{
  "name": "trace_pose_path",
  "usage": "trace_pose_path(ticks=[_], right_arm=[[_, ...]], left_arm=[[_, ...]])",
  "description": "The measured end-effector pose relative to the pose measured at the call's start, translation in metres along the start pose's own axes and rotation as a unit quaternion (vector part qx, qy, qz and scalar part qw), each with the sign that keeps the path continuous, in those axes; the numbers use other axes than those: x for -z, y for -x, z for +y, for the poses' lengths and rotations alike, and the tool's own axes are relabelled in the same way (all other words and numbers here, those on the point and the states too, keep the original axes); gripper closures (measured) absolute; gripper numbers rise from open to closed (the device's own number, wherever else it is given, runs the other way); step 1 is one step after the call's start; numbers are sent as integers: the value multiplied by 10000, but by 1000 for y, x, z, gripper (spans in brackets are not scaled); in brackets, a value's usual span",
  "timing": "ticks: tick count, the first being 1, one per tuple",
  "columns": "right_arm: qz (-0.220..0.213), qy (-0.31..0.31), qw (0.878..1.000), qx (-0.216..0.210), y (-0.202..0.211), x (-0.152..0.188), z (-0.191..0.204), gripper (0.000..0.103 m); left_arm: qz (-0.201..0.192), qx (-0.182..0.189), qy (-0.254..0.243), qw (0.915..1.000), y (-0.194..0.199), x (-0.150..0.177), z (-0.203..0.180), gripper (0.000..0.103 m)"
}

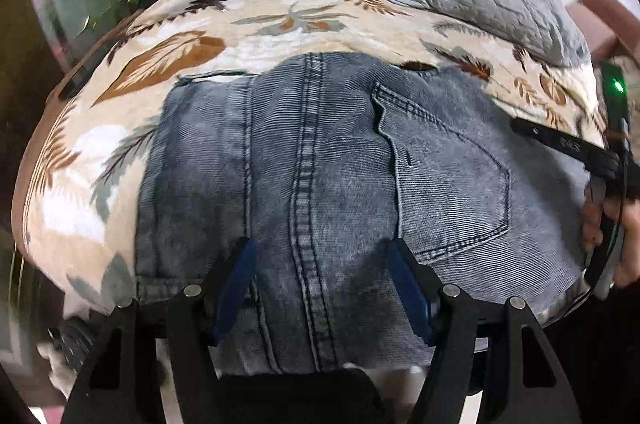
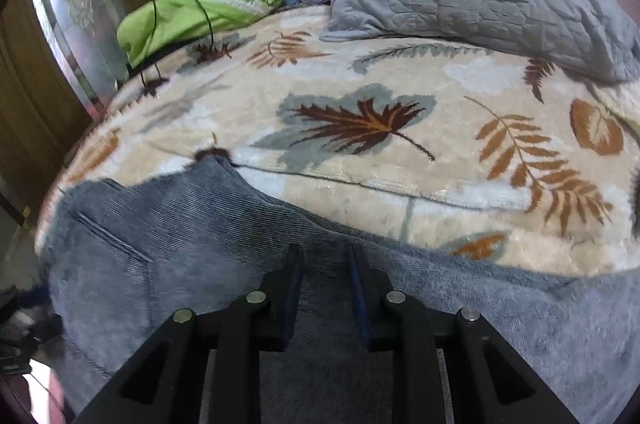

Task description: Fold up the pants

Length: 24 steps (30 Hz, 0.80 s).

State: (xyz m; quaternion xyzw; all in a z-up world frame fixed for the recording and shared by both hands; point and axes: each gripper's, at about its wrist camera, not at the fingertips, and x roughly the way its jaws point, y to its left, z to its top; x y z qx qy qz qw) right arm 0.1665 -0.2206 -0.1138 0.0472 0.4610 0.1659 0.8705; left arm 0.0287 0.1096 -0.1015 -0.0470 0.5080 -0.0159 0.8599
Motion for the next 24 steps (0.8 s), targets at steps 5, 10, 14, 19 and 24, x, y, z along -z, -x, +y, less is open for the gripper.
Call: trace_pose_path(ticks=[5,10,14,19,24], right_arm=[[-71,385,9963,-769,42,19,20,75],[54,625,9921,-1085,62,54,36,75],[193,793,9928,-882,69,85,37,75],[283,658,9955,-622,70,104,14,75],[211,231,9977,-607,82,105,-30,75]], left_arm=[[-362,188,-213,9989,26,4,-23,34],[-309,238,-710,9967,19,9,-60,34],[-12,95,-938,9955,-2,16,-78,34],[63,36,-1008,9949,-11,21,-72,32],[191,-81,-976,9950,-18,24,-65,22]])
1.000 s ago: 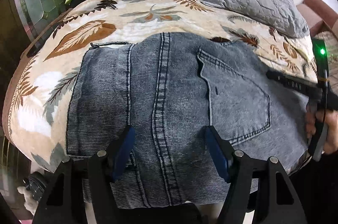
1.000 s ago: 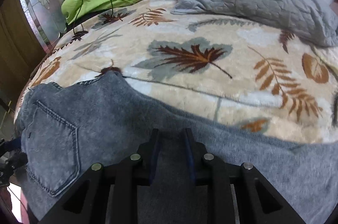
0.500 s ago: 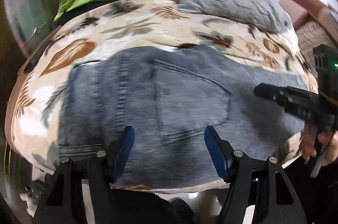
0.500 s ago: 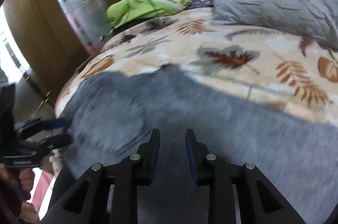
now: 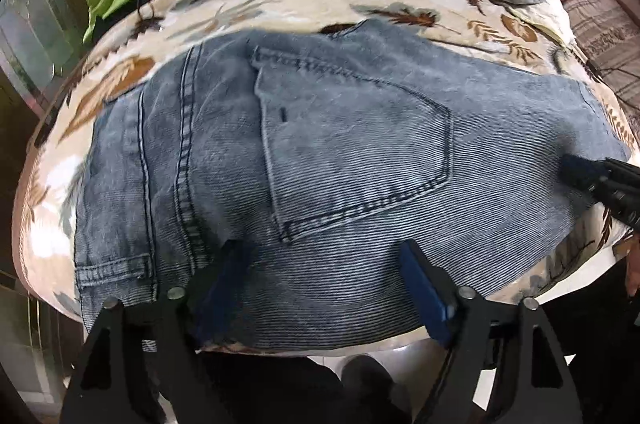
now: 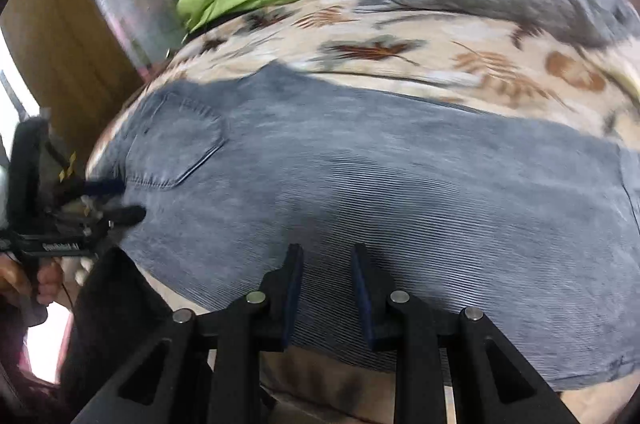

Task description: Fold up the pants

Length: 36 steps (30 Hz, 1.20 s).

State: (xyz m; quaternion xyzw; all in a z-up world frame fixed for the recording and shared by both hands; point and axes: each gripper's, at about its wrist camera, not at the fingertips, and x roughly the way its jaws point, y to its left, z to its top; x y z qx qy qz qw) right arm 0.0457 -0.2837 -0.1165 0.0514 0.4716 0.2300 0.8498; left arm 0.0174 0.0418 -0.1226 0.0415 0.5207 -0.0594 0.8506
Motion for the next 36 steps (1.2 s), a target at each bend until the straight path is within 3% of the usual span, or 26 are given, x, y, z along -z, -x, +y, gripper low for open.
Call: trace_pose_path(ticks=[3,5,8,10,14,17,20,22,25,28,32,36], right_arm=[[-269,-393,9985,276,20,2,-30,75],[-442,-835,9946,425,32,3,-56,75],[-563,-1477,9839,835,42,6,-95,75],[-558,-1809,9773,955,44,9,-114,75],[-654,-2520,9640,538,59,21,-146,75],[-1043,-3011,9461,584,88,37,-171,75],[-1602,-3533,9208,412,122,58,-196,75],[-1806,-3632,9127,494,137,68,-203,76],[-1726,-3660,9138,347,133,67,-204,74],[-1478,-3447,9253,557,120,58,-195,74],[-675,-3392,9347,819,91,63,-192,74],[-563,-3144,9422,1011,94,68,-181,74]], left_arm=[[-3,-107,109,9999,5,-5,-2,22],[-210,-96,48,9997,15,-12,-10,22],[-451,82,-161,9988,24,-23,-29,22],[-396,112,-289,9987,18,-28,-40,22],[-99,-199,-564,9982,-7,-25,-49,22],[-261,-235,-676,9971,-5,-18,-42,22],[-279,-214,-674,9971,-4,-15,-30,22],[-251,-301,-680,9969,-4,-14,-25,22],[-192,-263,-599,9977,-6,-11,-19,22],[-170,-185,-563,9981,-5,-9,-15,22],[-135,-115,-534,9984,-5,-7,-11,22],[-103,68,-453,9989,-5,-6,-3,22]])
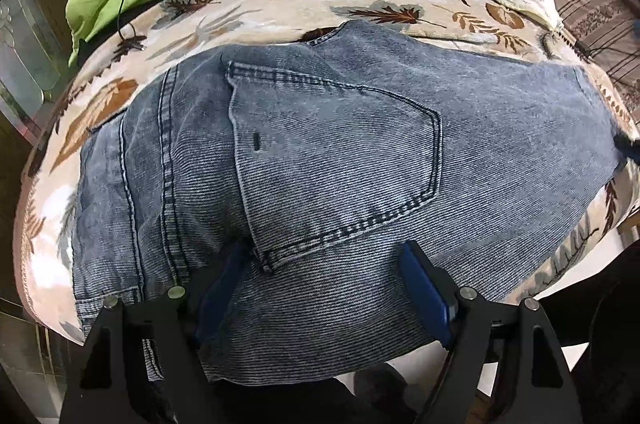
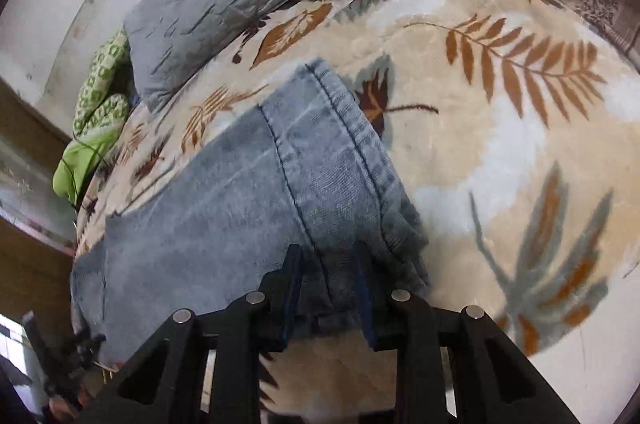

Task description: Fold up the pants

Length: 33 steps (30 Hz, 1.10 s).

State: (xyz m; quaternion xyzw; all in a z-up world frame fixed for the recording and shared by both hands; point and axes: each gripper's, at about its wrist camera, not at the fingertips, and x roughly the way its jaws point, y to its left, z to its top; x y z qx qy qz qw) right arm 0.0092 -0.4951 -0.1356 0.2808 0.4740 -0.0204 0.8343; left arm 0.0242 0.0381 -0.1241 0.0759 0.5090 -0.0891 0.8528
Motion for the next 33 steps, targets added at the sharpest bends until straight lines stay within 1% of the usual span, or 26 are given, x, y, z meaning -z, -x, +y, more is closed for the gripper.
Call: trace_pose_path(ticks=[3,5,8,9,12,14,15,17,18,20,22,25,27,29,31,32,33], right_arm=[[18,-179,9998,-129,4,2,-6,75],[-16,-120,9999,-119,4,2,-5,75],[-244,-7,9997,-92,13,3,0,75],[-373,11,9992,-149,18,2,2,75],[-587,149,9973,-414,24,-2,15,75],[-776,464,9950,-429,27,0,35,75],[-781,603,9940,-464,24,1,45,74],[-657,941,9915,-608,15,5,71,72],[-598,1020,9910,-625,12,6,78,68],[-346,1310,9887,-650,-2,10,104,67],[-214,1579,9850,-662,-9,18,123,67],[-51,1984,9777,-684,-19,30,150,67],[75,2136,9742,-722,-28,36,162,67],[189,2301,9704,-703,-35,43,171,67],[357,2444,9669,-634,-43,48,177,66],[485,2495,9655,-557,-50,50,179,61],[601,2522,9646,-472,-56,53,181,58]], left_arm=[[16,36,-18,10000,0,1,1,22],[39,34,8,10000,1,0,1,22],[12,66,173,9998,6,-1,3,22],[-28,67,225,9997,8,-1,4,22],[-291,27,420,9987,23,-3,8,22],[-537,-131,464,9974,35,-6,11,22],[-634,-234,492,9965,40,-9,14,22],[-699,-469,639,9944,46,-13,27,22],[-666,-569,710,9936,46,-13,34,22],[-552,-757,892,9916,41,-13,49,22],[-368,-936,1094,9889,33,-9,64,22],[-163,-994,1278,9867,22,1,81,22],[-58,-904,1347,9867,13,8,87,22],[-49,-847,1391,9866,7,13,89,20],[-66,-903,1301,9874,4,15,87,16],[-68,-938,1261,9875,2,16,87,15],[-51,-928,1287,9873,1,17,88,13]])
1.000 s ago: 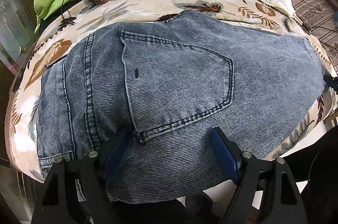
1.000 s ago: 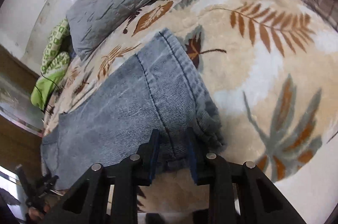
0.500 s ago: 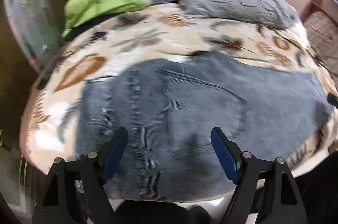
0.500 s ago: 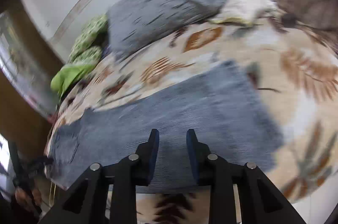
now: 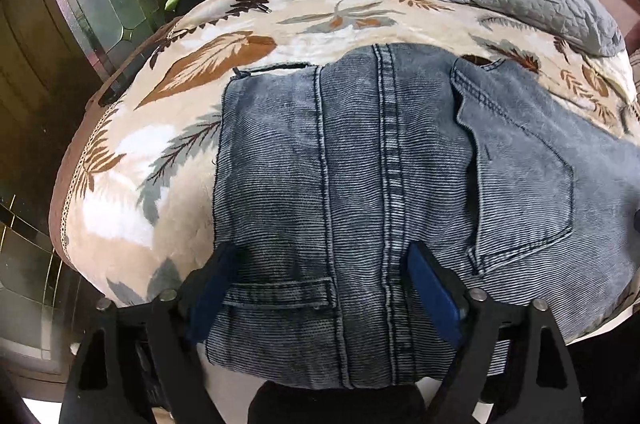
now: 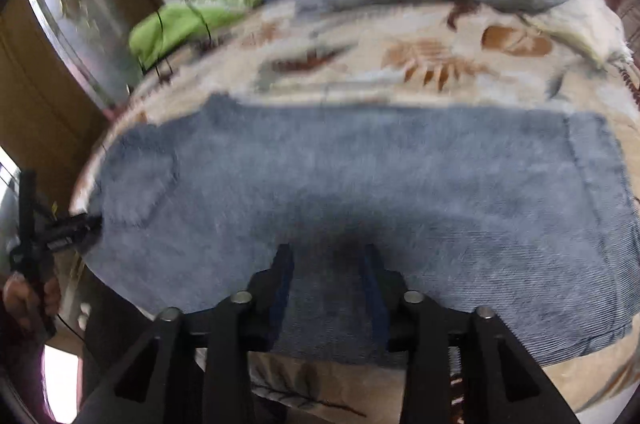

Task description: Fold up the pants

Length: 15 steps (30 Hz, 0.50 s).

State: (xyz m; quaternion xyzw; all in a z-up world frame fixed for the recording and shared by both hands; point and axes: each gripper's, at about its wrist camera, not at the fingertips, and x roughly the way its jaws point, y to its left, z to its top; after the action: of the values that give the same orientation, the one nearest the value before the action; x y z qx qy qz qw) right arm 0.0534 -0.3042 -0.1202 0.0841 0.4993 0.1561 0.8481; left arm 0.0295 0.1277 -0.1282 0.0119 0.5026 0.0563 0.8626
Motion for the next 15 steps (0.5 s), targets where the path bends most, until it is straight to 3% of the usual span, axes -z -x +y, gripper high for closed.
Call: trace_pose_path(ticks=[3,10,15], right_arm=[[22,144,9999,60,-2,2,3,54],[50,56,9999,-72,-2,4,-1,48],[62,168,9998,-29,-3,4,6,42]], left_arm=[[100,84,131,9998,2,-6,5,13],[-507,351,222,9979,34,-51,-3,14],[-438,98,103,9989,10,-88,-26,14]])
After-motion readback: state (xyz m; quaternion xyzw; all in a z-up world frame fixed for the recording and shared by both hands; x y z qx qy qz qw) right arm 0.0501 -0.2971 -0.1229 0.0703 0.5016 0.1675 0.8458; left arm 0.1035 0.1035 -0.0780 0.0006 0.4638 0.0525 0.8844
